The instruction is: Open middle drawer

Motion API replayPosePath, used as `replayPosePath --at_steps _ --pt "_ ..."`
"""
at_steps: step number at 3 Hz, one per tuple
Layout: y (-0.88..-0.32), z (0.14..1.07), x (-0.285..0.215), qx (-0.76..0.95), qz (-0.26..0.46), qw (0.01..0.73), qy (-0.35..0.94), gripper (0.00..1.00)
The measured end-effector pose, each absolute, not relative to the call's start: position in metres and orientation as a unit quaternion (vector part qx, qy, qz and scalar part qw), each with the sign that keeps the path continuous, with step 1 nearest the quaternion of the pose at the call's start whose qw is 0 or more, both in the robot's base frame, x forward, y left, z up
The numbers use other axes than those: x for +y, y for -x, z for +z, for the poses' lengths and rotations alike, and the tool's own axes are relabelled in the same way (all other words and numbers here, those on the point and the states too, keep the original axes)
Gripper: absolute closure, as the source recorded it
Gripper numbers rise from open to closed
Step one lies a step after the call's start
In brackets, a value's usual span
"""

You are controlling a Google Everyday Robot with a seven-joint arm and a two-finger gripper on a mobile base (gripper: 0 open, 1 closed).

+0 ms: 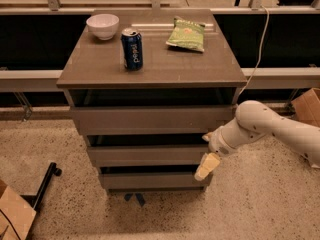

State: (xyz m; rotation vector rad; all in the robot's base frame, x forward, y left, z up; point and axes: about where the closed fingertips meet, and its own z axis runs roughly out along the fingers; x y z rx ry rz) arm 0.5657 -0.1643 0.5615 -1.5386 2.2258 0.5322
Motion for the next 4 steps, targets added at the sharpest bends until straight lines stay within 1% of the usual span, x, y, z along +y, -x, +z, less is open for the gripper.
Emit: replayPosePath --at_steps 1,2,3,4 --pt "-0.566 0.561 -0.164 0.792 0.19 0.191 0.548 0.0" --pt "-0.561 0.551 -0.168 0.805 0.194 0.208 0.52 0.0" --pt "-0.578 0.537 -0.17 0.802 0.204 0.238 0.509 0.0" --pt "-0.607 0.504 -0.173 0.799 0.231 0.251 0.495 0.0"
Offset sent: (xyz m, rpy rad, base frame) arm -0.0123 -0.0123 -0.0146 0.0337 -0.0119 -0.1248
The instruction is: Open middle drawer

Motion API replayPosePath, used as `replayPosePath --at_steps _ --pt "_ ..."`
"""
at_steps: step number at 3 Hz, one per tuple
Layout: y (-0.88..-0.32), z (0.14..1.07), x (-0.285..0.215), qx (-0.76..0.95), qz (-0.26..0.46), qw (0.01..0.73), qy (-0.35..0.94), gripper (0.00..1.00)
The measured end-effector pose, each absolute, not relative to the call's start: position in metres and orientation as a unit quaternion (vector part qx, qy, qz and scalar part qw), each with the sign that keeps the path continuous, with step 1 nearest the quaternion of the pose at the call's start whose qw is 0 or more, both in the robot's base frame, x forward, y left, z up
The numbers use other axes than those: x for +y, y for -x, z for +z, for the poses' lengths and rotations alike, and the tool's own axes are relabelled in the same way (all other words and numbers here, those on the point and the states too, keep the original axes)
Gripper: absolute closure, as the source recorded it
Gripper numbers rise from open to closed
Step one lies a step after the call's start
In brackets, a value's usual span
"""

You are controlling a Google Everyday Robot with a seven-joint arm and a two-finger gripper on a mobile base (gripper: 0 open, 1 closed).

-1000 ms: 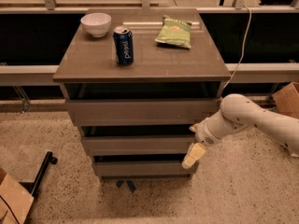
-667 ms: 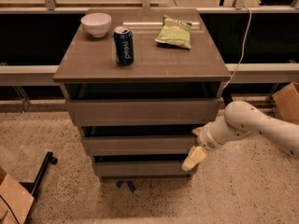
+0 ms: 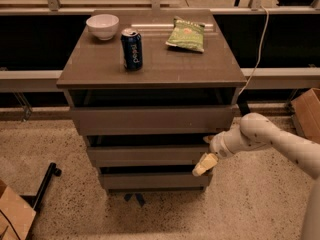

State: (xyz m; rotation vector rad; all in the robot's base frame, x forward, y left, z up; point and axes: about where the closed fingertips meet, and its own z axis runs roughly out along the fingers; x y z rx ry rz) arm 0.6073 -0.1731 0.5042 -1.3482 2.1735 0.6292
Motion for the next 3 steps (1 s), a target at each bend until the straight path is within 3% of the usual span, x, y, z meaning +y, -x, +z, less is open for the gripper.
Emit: replayPosePath --at_steps 2,3 --pt "-0.656 0.442 -0.173 0.799 0.275 0.242 0.477 0.0" --pt "-0.651 0.436 -0.173 0.8 0.279 0.239 0.474 0.19"
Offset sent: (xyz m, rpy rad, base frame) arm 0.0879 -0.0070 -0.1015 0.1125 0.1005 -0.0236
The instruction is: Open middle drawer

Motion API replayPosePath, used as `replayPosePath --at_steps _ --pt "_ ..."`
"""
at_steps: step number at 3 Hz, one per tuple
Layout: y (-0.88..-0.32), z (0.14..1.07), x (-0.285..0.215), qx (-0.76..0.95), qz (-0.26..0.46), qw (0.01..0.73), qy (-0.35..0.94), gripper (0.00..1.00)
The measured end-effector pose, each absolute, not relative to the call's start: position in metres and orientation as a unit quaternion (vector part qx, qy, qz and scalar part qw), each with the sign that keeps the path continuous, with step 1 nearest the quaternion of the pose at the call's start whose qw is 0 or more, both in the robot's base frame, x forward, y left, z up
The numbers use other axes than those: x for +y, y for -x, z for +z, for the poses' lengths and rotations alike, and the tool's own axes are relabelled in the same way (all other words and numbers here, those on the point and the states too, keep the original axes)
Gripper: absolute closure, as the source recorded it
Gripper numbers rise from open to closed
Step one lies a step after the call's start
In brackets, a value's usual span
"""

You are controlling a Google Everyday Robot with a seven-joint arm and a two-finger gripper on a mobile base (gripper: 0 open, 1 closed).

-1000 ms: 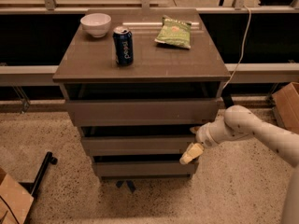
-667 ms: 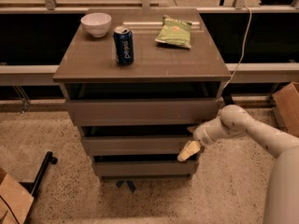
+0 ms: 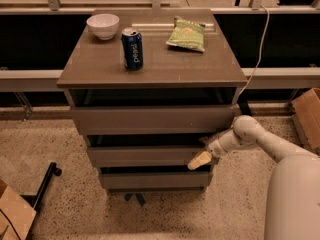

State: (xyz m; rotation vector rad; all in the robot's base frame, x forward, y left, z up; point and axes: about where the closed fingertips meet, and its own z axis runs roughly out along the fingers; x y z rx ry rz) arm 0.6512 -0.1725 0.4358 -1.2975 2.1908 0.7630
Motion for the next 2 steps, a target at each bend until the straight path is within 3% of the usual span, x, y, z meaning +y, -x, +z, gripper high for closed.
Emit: replayPosePath --at_steps 2 --pt "-0.6392 0.4337 -0.1765 0.807 0.287 0.228 0.463 0.65"
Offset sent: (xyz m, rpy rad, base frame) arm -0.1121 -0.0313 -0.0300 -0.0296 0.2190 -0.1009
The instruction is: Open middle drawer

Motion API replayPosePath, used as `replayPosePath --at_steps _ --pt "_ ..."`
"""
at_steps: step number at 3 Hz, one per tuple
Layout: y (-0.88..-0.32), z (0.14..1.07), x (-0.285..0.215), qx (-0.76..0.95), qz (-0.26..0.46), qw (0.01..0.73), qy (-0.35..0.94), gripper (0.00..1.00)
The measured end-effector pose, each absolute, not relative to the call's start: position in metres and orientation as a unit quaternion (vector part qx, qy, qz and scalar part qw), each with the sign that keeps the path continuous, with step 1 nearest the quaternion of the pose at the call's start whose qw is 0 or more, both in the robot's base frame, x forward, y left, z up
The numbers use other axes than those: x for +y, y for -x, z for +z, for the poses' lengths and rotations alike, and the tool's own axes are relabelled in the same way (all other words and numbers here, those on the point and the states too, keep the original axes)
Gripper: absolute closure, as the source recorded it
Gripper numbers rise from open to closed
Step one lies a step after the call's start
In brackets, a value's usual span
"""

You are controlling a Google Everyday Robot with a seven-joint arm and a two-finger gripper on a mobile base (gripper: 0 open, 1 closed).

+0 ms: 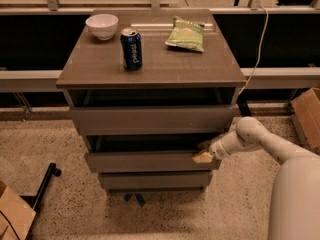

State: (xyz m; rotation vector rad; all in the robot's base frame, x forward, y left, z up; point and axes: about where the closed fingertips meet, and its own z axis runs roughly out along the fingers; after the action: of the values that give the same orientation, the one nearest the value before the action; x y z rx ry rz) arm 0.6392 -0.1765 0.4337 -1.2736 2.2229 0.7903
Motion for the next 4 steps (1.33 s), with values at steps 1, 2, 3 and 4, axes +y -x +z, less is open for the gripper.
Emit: replayPosePath --at_steps 1,2,3,4 --pt "-0.6392 0.4395 -0.1765 0.807 0.287 0.228 0.462 0.88" --pt "-0.6391 0.4394 -0.1765 0.807 0.287 0.228 0.463 1.0" --pt "-0.6391 0.4394 -0.1765 0.807 0.287 0.228 0.463 0.74" --pt "-0.6391 0.4394 -0.1765 0.807 0.287 0.228 0.463 0.52"
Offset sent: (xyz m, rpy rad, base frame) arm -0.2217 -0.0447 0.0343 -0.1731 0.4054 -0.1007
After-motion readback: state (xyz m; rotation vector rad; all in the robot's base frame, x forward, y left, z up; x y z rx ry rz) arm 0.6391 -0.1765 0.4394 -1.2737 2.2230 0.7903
